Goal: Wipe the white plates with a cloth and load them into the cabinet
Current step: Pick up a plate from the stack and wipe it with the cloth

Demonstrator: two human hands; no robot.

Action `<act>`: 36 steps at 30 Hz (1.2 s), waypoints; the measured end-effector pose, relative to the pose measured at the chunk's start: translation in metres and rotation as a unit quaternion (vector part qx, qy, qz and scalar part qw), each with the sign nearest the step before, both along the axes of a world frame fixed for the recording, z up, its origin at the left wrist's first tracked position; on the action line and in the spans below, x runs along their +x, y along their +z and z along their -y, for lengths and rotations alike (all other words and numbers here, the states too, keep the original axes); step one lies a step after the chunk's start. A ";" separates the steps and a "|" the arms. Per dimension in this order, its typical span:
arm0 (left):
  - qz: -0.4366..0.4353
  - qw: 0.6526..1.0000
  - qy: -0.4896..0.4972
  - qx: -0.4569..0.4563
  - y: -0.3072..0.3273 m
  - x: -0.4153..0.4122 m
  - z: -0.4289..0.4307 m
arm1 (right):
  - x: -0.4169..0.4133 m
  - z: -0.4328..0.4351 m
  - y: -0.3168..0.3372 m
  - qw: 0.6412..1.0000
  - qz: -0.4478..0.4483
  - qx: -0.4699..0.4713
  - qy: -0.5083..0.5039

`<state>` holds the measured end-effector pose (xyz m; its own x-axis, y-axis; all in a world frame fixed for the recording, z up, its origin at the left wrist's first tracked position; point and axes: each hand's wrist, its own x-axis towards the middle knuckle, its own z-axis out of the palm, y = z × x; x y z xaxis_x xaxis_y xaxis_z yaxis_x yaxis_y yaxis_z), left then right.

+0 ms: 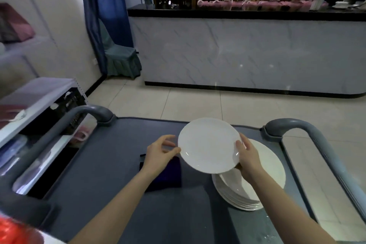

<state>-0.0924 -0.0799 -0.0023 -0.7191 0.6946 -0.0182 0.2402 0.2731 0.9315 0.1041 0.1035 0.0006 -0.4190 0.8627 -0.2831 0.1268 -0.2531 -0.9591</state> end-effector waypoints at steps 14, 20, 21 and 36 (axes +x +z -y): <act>-0.151 0.953 -0.115 -0.235 -0.080 -0.109 0.021 | -0.088 0.000 -0.019 0.995 0.068 0.042 0.054; -0.237 0.899 -0.173 -0.325 -0.098 -0.122 0.011 | -0.104 -0.007 -0.025 0.994 0.082 0.047 0.053; -0.247 0.892 -0.176 -0.335 -0.099 -0.124 0.011 | -0.106 -0.008 -0.026 0.994 0.082 0.045 0.053; 0.012 0.988 0.112 -0.104 -0.044 -0.176 0.003 | -0.123 -0.022 -0.017 0.992 0.058 0.058 0.095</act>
<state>-0.2683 -0.0827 -0.0466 -0.8521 0.4973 -0.1632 0.1306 0.5039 0.8538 -0.0190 0.1255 -0.0161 -0.5480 0.8008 -0.2418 0.2721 -0.1026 -0.9568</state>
